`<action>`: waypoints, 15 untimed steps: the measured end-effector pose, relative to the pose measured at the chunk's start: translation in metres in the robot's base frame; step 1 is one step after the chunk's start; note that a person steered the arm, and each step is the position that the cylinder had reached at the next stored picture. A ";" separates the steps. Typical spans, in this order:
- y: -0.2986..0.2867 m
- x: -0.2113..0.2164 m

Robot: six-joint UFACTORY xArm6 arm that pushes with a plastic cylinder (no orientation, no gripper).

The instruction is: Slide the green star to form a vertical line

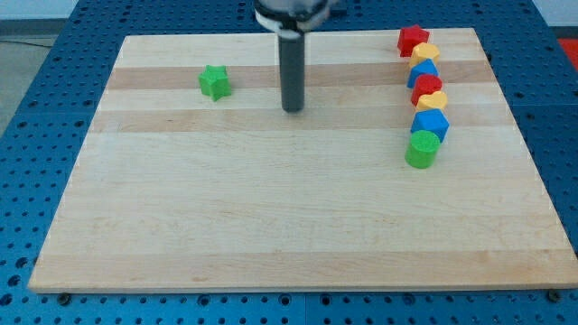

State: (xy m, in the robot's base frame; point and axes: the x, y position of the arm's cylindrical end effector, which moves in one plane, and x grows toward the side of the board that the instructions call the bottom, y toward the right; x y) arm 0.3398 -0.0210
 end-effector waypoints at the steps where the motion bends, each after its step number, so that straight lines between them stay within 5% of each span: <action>1: -0.041 -0.067; 3: -0.115 -0.064; 7: -0.114 0.108; 9: -0.059 0.166; 11: -0.004 0.175; 15: 0.019 0.126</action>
State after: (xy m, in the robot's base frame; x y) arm 0.4655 -0.0017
